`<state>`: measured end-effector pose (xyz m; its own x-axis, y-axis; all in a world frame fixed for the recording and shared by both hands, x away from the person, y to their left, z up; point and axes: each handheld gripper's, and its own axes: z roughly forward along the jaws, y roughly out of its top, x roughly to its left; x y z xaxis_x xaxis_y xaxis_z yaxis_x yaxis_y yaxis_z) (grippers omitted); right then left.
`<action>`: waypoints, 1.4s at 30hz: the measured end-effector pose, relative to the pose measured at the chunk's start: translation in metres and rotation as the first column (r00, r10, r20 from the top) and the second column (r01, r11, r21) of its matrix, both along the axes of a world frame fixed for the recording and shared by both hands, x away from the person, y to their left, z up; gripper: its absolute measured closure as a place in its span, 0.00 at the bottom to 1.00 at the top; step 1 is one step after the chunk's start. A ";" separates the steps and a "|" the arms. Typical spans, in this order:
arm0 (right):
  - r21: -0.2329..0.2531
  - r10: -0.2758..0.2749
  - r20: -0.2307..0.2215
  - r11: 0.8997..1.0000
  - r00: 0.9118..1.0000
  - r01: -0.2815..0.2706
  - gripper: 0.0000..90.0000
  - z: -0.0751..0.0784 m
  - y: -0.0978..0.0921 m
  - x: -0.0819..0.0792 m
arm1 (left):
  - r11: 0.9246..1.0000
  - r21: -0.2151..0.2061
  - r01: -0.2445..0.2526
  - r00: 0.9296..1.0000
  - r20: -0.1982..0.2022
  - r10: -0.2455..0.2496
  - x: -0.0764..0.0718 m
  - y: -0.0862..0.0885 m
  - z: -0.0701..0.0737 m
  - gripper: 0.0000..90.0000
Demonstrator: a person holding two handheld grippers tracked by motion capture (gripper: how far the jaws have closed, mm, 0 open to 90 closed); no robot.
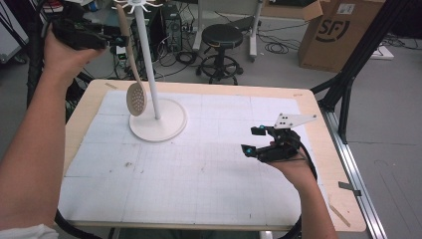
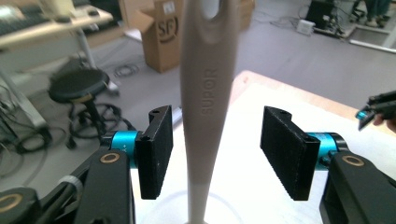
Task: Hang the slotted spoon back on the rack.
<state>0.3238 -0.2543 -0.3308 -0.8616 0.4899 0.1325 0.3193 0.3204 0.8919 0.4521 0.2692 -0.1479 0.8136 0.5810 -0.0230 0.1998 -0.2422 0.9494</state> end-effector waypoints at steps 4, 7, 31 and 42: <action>0.003 0.005 0.003 1.000 1.000 -0.005 0.24 -0.001 0.000 -0.002 | 1.000 0.017 -0.025 1.000 -0.011 0.025 -0.007 0.006 -0.007 0.48; 0.006 0.012 0.004 1.000 1.000 -0.012 0.24 -0.002 -0.001 -0.003 | 1.000 -0.001 -0.030 1.000 -0.008 0.030 -0.014 0.011 -0.011 0.47; 0.016 0.043 0.025 0.999 0.999 -0.043 0.24 -0.004 0.008 -0.012 | 1.000 -0.028 0.013 0.998 0.054 -0.012 -0.090 0.022 -0.043 0.30; 0.023 0.034 0.028 0.999 0.999 -0.034 0.24 -0.004 0.006 -0.015 | 0.999 -0.016 0.034 0.999 0.027 -0.033 -0.103 0.010 -0.065 0.21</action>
<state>0.3087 -0.2484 -0.3344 -0.8812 0.4573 0.1198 0.2839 0.3095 0.9075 0.3494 0.2796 -0.2132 0.8331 0.5530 -0.0101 0.1661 -0.2326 0.9583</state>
